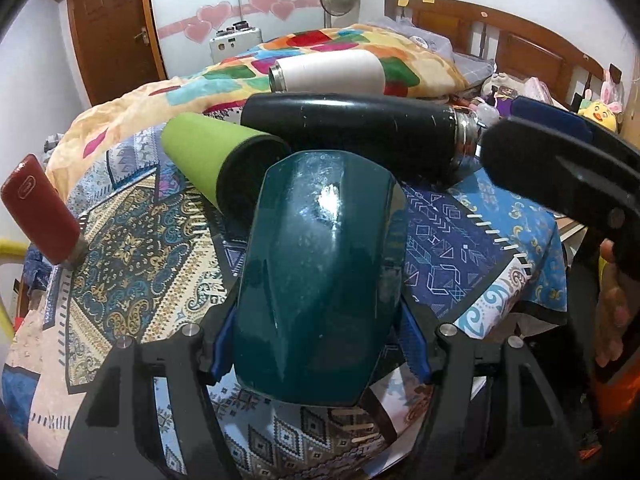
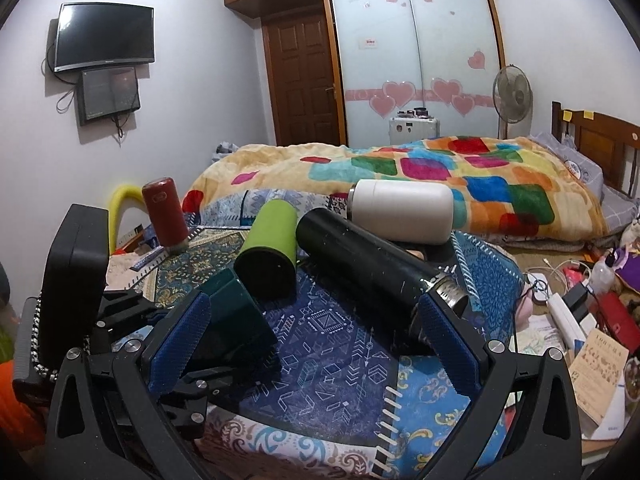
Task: Flip cup upright
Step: 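Lift the teal mug with the left tool toward the right tool, then grasp the teal mug with the right tool while the left tool releases it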
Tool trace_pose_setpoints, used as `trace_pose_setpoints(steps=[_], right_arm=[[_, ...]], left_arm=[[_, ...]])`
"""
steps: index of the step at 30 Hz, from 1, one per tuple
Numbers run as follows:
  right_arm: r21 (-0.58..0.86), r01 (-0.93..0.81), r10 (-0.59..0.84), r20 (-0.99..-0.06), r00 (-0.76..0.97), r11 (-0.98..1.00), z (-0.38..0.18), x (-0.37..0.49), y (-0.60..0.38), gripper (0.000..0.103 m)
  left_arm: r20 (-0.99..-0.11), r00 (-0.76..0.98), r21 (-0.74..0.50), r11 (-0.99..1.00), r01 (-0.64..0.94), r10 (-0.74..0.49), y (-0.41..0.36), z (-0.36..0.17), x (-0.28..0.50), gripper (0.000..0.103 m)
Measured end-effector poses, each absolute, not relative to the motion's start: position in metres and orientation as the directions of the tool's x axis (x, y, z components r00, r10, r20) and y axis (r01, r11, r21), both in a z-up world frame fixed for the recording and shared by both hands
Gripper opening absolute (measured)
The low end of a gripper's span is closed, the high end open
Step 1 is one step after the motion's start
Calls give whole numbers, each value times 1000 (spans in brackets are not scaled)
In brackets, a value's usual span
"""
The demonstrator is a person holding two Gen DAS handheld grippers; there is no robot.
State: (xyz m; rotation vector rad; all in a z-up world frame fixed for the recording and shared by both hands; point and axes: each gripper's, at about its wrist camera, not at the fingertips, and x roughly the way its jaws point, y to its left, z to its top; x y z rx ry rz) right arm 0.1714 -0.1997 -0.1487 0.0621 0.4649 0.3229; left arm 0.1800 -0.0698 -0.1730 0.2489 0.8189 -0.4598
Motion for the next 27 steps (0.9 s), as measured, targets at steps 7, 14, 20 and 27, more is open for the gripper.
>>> trace_pose_setpoints(steps=[7, 14, 20, 27], right_arm=[[131, -284, 313, -412, 856, 950, -144, 167, -204, 103], [131, -273, 303, -392, 869, 953, -137, 159, -210, 103], [126, -262, 290, -406, 867, 957, -141, 160, -213, 103], [96, -262, 275, -491, 826, 960, -170, 173, -205, 103]], left_arm=[[-751, 589, 35, 872, 488, -299, -70, -175, 180, 68], [-722, 610, 16, 874, 485, -325, -62, -163, 168, 79], [-657, 685, 25, 899, 438, -315, -37, -138, 145, 88], [-618, 763, 49, 959, 281, -192, 15, -133, 150, 99]])
